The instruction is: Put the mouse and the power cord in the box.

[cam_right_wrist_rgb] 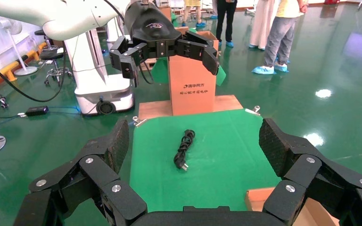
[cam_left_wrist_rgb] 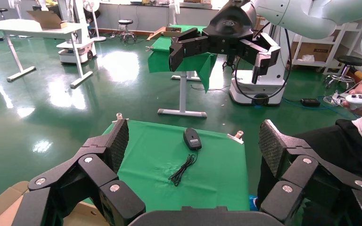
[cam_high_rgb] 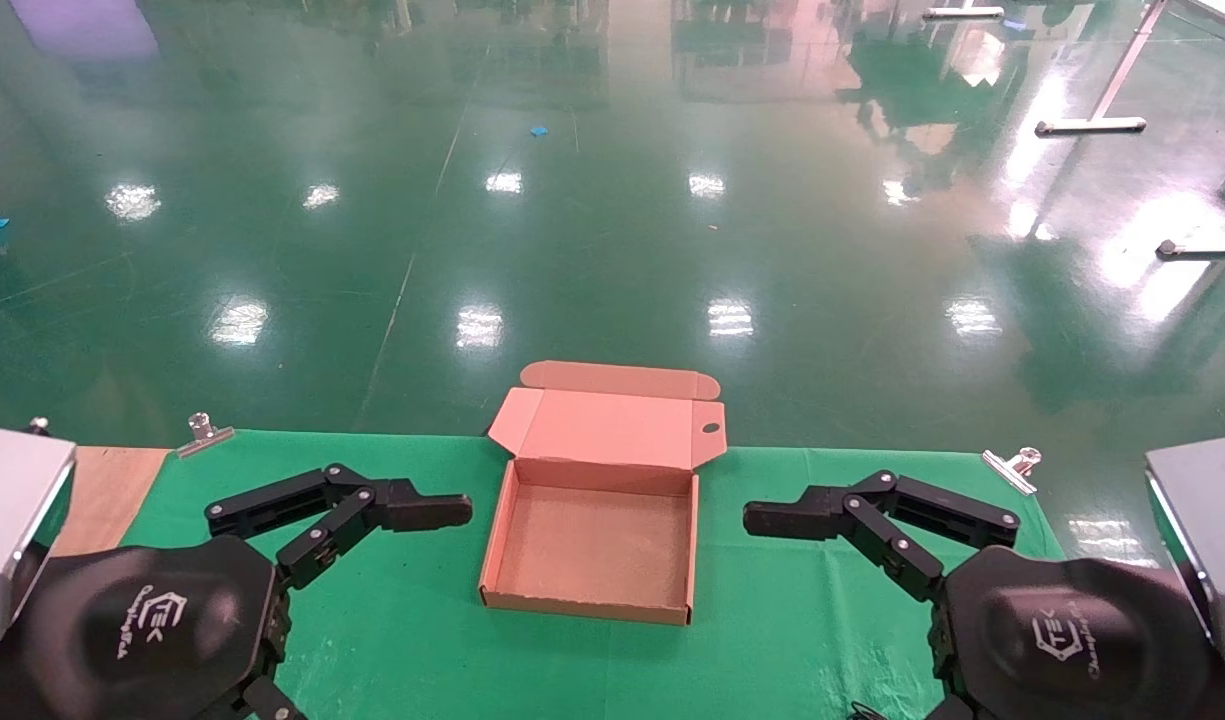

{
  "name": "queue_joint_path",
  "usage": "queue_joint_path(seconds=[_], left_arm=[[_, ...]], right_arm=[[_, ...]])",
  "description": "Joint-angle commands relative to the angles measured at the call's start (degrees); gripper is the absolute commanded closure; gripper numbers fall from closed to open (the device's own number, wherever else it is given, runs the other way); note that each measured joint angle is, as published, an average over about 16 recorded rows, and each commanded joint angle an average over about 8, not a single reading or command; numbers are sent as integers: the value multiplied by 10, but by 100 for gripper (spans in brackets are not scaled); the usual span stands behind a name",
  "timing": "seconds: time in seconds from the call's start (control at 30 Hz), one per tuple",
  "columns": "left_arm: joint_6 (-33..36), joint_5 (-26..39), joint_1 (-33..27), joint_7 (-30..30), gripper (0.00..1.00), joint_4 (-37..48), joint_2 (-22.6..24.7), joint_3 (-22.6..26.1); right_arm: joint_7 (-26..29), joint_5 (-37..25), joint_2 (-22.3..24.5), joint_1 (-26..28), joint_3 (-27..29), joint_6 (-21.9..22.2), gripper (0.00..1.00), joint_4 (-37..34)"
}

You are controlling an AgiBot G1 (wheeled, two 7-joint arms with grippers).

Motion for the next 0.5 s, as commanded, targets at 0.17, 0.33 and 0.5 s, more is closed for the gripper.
queue_joint_path(seconds=[0.17,0.33,0.5], left_arm=[[15,57,-34,7,0,10,20,31],[36,155,-101,18,0,45,52,88],[44,269,-171,45,0,101,81,163]], right_arm=[[-28,-59,5,23,-17,-15,0,1],[-64,-171,-3,76,-62,-32,0,-14],[-108,-316,-28,150,-125,-35,0,-38]])
